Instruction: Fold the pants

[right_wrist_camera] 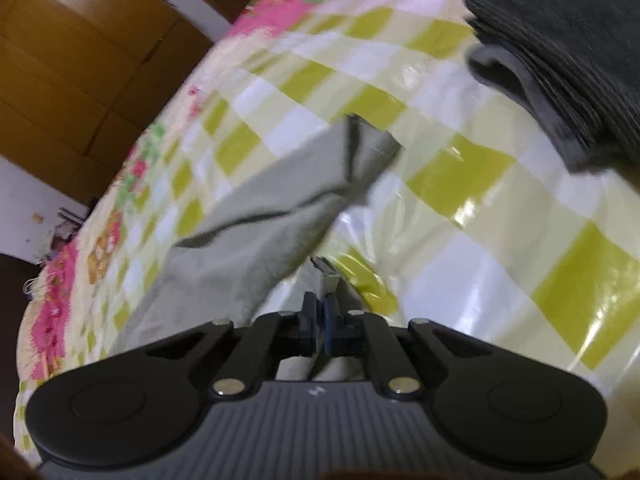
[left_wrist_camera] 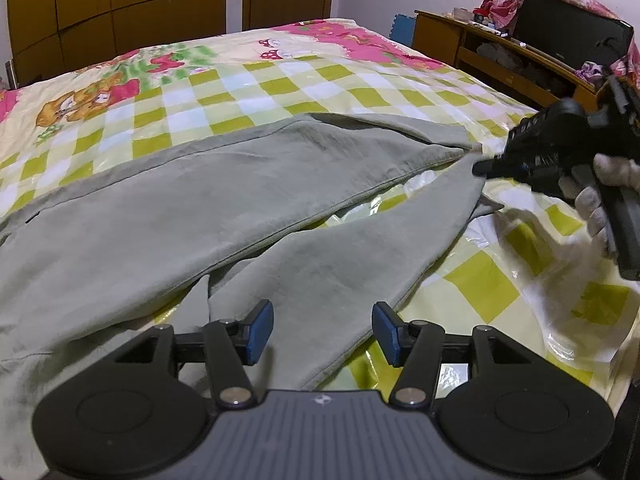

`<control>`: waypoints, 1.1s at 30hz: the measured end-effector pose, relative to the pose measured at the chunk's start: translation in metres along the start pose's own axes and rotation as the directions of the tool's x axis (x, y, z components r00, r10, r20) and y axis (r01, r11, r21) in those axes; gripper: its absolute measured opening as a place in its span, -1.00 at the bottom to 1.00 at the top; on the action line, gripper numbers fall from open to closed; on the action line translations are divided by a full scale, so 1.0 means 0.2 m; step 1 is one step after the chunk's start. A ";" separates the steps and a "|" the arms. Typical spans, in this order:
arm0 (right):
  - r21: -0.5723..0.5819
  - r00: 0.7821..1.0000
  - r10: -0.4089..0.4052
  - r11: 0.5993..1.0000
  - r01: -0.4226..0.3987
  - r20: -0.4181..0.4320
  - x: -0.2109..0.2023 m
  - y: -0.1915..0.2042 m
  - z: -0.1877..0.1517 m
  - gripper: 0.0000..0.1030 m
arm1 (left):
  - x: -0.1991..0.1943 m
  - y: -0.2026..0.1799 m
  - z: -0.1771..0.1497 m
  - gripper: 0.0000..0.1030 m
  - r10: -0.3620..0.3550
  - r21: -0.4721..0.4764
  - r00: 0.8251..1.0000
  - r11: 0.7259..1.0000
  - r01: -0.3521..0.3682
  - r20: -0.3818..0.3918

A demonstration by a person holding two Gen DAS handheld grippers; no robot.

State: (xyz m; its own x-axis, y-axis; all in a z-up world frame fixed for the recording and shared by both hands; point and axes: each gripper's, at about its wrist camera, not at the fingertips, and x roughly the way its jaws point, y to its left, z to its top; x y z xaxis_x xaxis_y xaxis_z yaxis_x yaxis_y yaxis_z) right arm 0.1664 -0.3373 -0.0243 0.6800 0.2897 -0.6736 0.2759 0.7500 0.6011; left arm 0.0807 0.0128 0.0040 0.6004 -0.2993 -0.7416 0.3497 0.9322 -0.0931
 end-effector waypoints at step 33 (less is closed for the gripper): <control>-0.289 0.981 -0.151 0.940 0.180 0.121 -0.52 0.04 -0.11 -0.81 | -0.21 0.20 -0.06 0.48 0.101 -0.011 0.992 0.995 -0.101 0.077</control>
State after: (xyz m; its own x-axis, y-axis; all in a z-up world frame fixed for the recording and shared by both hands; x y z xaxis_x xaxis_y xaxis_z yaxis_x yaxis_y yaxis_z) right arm 0.0832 -0.3483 0.0417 0.7076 0.0995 -0.6995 0.1853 0.9293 0.3195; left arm 0.0611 0.0640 0.0231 0.6863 -0.2179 -0.6939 0.2793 0.9599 -0.0253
